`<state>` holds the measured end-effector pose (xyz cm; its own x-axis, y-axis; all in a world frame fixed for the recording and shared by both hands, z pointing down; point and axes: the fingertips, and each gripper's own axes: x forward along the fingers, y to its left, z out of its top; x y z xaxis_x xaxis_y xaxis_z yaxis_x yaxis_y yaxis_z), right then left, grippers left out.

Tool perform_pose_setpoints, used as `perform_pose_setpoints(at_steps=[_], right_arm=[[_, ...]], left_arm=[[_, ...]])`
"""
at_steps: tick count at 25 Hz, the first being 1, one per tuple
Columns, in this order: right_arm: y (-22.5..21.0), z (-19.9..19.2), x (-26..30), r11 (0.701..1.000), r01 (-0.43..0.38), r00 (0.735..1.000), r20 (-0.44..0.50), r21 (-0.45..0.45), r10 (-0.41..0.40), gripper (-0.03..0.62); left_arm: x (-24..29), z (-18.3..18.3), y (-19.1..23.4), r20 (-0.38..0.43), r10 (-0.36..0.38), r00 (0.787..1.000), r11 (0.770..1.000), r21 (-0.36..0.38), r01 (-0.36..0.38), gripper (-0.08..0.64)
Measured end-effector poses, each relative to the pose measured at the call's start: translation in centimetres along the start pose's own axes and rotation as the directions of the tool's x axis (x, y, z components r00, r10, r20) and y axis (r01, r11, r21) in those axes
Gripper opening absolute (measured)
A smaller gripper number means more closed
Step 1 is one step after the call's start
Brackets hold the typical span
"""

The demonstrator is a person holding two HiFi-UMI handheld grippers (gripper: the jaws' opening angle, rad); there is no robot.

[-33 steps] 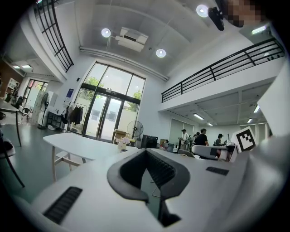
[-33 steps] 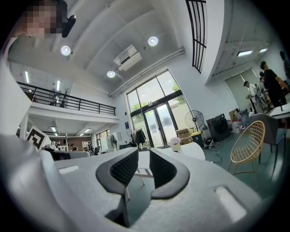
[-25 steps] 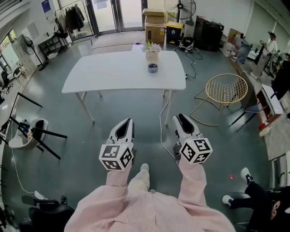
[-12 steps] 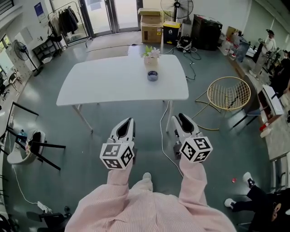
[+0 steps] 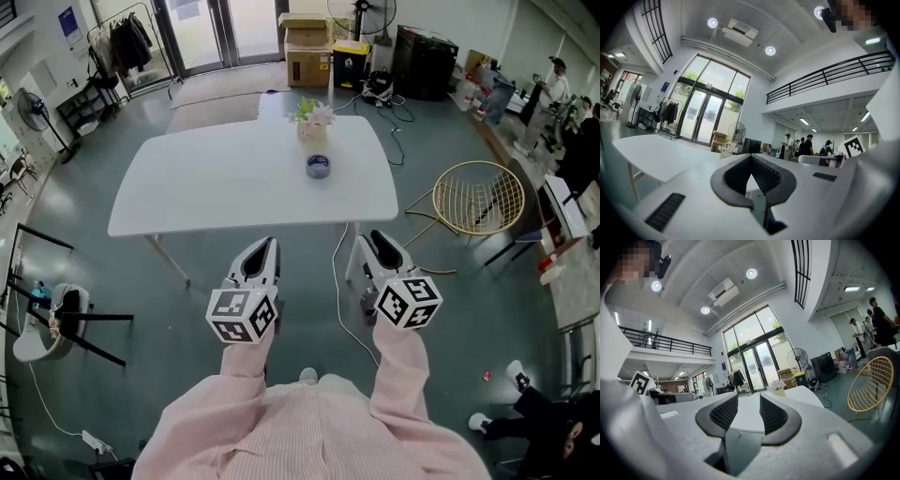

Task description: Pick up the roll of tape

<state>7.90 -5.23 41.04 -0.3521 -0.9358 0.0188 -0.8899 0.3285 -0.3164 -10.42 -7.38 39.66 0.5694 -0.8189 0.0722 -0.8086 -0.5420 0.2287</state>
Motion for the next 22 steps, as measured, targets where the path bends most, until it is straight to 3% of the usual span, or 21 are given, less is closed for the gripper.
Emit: perform_pose_setpoints(at_steps=[12, 22], right_arm=[[-3.6, -0.6, 5.6, 1.000, 0.008, 0.999, -0.039, 0.009, -0.007, 0.129], [-7.8, -0.7, 14.3, 0.999, -0.034, 0.995, -0.097, 0.030, 0.037, 0.129]], left_arm=[[5.6, -1.2, 2.7, -0.042, 0.002, 0.999, 1.000, -0.025, -0.003, 0.000], [13.2, -1.1, 7.2, -0.079, 0.052, 0.996, 0.997, -0.044, -0.055, 0.000]])
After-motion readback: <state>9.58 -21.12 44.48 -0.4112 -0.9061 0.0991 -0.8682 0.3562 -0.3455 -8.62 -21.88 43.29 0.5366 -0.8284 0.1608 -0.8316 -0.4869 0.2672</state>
